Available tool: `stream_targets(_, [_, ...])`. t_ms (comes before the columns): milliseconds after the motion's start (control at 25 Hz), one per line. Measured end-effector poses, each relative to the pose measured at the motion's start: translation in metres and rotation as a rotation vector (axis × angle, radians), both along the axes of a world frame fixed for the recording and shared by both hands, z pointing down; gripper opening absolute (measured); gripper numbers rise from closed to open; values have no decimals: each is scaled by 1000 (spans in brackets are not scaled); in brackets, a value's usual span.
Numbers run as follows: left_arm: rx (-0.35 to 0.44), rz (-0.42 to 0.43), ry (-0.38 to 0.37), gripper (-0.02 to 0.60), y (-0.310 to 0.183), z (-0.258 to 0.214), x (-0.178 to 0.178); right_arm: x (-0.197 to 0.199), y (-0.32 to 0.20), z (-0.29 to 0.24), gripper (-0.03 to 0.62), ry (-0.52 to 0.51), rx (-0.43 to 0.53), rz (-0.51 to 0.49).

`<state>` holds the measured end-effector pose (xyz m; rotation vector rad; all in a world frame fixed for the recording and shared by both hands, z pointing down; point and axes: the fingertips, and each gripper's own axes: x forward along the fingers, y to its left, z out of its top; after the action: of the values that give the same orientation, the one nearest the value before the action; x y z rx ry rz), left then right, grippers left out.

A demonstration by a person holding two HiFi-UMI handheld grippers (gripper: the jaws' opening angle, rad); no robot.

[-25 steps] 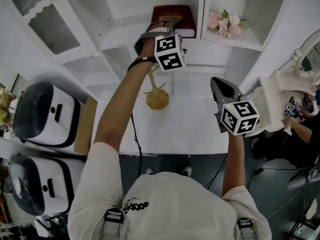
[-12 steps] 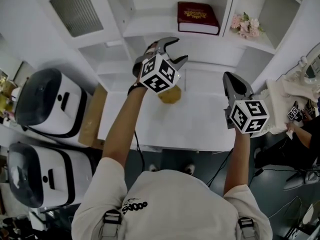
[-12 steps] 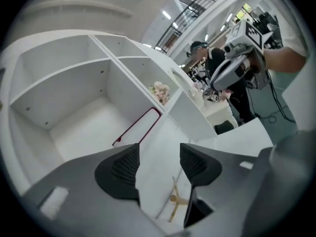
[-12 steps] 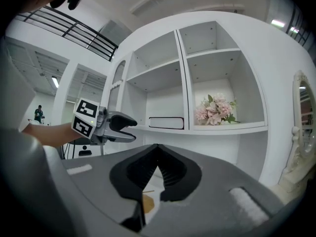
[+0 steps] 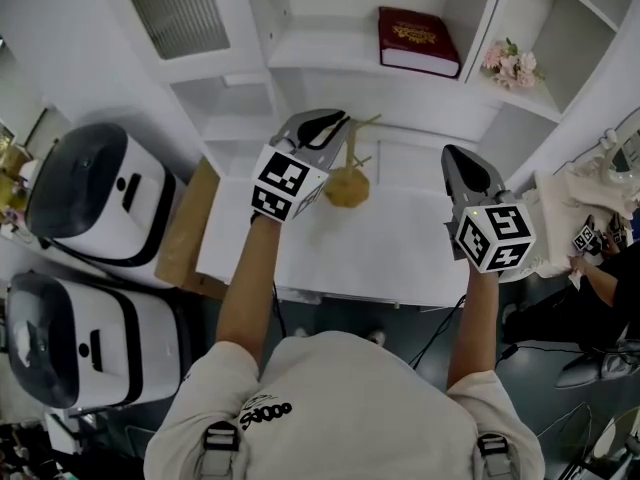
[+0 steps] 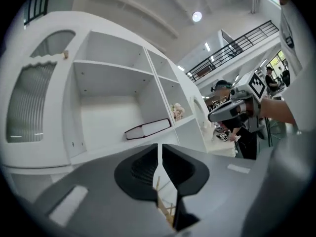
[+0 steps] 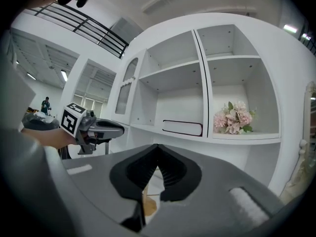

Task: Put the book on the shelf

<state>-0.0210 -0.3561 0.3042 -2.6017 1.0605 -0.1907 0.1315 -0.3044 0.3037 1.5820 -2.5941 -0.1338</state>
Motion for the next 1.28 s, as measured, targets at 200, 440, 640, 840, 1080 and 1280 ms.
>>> stream_targets(200, [56, -37, 20, 17, 19, -3, -19, -15, 0, -1, 2, 42, 22, -17])
stream_targets(440, [42, -29, 49, 17, 38, 2, -35, -31, 5, 3, 2, 66, 29, -48])
stream_targets(640, [27, -43, 79, 17, 44, 5, -46, -36, 6, 10, 2, 85, 12, -60])
stream_targets(840, [12, -29, 71, 17, 46, 14, -40, -40, 7, 17, 2, 97, -6, -62])
stream_targets(1080, [-14, -10, 69, 17, 44, 21, -33, -34, 7, 21, 2, 92, -21, -41])
stream_targets(1280, [-8, 5, 70, 17, 43, 20, -26, -31, 6, 22, 2, 94, -17, -33])
